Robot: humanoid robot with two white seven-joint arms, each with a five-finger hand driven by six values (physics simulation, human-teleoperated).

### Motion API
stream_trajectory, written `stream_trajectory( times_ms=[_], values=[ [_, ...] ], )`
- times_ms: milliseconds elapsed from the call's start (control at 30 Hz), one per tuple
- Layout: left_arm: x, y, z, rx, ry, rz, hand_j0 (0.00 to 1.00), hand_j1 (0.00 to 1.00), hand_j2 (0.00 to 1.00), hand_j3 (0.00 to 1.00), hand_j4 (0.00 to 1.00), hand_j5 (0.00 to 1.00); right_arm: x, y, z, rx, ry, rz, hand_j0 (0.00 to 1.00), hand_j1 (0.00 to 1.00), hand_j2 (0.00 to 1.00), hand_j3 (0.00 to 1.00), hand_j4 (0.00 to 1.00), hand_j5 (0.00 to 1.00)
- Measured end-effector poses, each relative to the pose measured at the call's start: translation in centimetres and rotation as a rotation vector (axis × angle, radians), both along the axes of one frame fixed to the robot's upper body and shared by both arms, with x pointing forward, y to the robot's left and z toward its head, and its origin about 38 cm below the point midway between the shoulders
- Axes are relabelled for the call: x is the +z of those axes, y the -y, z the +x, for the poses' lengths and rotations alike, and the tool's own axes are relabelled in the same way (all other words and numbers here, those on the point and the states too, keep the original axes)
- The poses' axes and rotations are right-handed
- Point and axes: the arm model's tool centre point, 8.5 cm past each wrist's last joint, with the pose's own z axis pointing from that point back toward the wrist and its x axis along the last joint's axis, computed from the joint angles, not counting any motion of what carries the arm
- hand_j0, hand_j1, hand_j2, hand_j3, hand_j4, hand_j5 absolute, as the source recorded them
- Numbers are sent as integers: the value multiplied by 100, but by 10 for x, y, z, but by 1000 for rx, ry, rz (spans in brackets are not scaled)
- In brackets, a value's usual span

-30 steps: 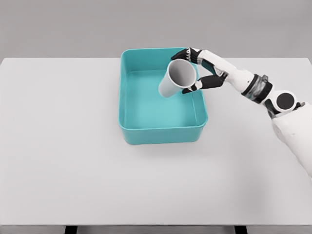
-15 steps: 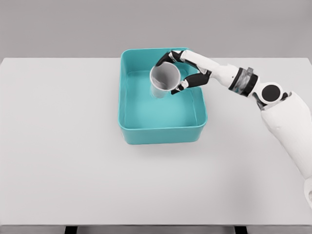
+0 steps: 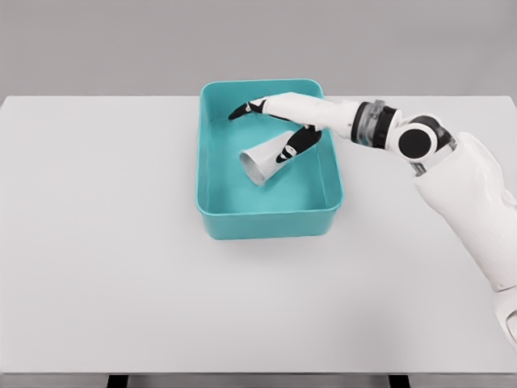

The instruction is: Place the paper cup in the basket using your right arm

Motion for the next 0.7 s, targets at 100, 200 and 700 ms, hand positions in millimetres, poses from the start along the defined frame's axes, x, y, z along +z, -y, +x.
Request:
stream_trajectory(
  times_ms=[100,200,700],
  values=[
    [0,0,0,0,0,0,100,100,100,100,100,100,1,0,1,-6,1,0,100,100,100,100,100,100],
    [0,0,0,0,0,0,100,100,100,100,100,100,6,9,1,-24,6,36,100,100,100,100,100,100],
    [0,0,0,0,0,0,100,100,100,100,100,100,9,173,-74,-177,-10,496,100,100,100,100,100,100]
  ],
)
